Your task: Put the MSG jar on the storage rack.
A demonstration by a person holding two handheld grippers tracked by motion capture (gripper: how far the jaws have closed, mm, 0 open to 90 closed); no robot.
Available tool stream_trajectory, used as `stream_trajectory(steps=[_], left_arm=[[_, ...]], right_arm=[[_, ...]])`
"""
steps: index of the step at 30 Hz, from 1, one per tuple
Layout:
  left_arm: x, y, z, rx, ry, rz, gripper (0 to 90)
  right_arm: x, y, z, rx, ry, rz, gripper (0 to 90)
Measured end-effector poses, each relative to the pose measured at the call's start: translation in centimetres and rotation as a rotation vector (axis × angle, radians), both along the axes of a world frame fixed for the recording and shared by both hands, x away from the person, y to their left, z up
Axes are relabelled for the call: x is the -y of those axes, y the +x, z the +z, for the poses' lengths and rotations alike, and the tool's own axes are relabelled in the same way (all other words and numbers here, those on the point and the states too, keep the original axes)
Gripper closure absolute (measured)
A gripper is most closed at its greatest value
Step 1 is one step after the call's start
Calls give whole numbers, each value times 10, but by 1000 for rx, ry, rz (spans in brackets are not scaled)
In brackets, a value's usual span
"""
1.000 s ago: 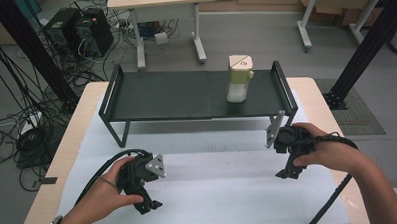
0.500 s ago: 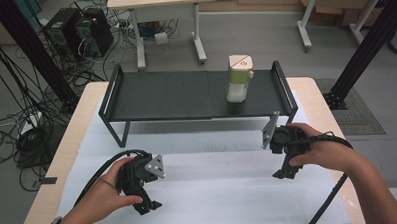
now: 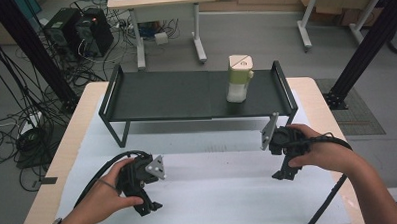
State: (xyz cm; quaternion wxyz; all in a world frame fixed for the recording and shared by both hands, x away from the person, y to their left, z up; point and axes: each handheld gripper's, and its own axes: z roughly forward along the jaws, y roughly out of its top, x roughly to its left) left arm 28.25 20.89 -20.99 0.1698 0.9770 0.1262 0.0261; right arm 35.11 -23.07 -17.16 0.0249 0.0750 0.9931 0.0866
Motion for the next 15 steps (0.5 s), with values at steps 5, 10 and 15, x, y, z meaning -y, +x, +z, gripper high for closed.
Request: stream_trajectory(steps=[5,10,15], left_arm=[[-1,1,-1,0,-4,0,58],[-1,1,-1,-3,-5,2,58],[-1,2,-1,-7,-5,1,58]], right_arm=[[1,0,0,2,5,-2,76],[2,-1,0,4,7,-4,75],[2,-1,0,4,7,-6,74]])
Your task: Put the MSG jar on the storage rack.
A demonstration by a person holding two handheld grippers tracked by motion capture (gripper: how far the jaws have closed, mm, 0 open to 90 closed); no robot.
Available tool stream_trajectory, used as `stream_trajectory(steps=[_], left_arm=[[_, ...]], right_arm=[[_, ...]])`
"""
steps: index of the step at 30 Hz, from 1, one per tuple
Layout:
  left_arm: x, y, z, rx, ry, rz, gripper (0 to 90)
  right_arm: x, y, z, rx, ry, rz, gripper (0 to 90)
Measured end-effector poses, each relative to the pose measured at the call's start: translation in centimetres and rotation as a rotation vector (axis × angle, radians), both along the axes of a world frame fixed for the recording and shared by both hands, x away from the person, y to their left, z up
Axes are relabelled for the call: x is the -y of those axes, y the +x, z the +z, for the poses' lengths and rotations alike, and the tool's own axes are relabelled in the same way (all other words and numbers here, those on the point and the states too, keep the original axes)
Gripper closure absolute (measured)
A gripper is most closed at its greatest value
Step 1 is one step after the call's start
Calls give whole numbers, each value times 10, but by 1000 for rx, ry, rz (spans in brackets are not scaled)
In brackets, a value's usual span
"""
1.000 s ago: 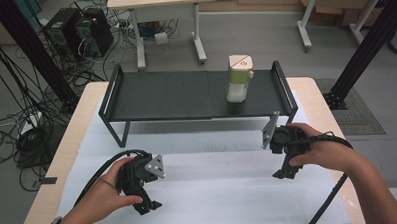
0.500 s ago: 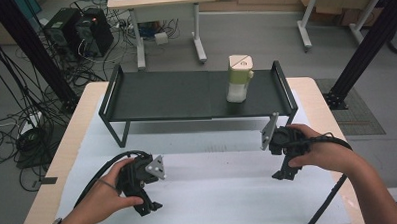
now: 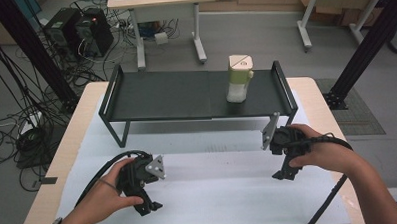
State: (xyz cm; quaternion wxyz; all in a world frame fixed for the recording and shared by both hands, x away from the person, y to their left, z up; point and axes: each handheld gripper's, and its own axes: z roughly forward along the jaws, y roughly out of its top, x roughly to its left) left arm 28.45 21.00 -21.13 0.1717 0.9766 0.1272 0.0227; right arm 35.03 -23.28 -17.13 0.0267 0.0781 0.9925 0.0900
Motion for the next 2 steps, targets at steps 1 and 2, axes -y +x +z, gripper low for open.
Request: stream_trajectory(steps=[1,2], left_arm=[[0,0,0,1,2,0,58],[0,0,0,1,0,0,58]], right_arm=[[0,0,0,0,0,0,74],[0,0,0,-1,-1,1,74]])
